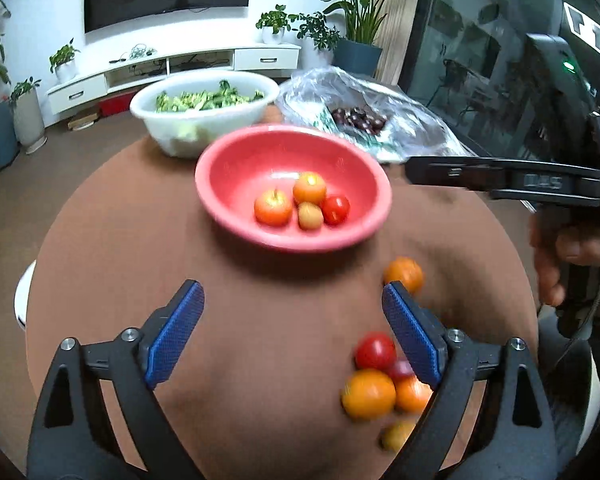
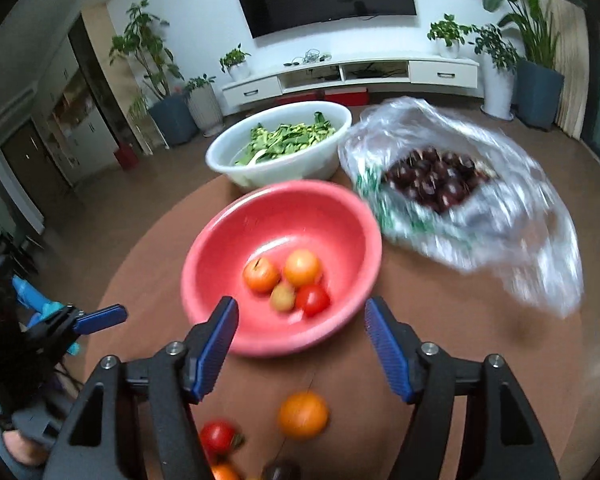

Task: Organize fruits
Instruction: 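Return the right gripper to the pile and grasp the dark plum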

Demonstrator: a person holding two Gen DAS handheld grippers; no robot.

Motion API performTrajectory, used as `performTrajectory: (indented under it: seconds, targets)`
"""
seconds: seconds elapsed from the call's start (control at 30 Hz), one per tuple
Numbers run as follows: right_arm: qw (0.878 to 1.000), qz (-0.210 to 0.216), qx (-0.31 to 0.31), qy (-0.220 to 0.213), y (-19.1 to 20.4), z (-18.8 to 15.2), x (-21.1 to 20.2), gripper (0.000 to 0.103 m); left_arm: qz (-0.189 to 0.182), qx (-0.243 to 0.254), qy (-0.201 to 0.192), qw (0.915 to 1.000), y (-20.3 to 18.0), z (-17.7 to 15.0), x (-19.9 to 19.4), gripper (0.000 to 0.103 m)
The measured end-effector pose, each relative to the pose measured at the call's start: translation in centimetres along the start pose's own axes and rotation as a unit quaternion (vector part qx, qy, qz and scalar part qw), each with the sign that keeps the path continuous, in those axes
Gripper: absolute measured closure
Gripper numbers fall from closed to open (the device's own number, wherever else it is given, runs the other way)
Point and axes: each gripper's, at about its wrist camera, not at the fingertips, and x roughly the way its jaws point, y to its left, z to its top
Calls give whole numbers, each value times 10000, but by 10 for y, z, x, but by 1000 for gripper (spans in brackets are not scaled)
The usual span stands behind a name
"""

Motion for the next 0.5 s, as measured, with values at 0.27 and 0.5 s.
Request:
performTrajectory:
  seconds: [0.27,0.5]
  targets:
    - [9998,55,-197,16,29,-99,-47,33,-63,-352,175,9992,-7,-76,-33,4]
    - [9968,273,-567,484,67,-165,-40,35,-52,-348,79,9994,-26,-122,-58,1]
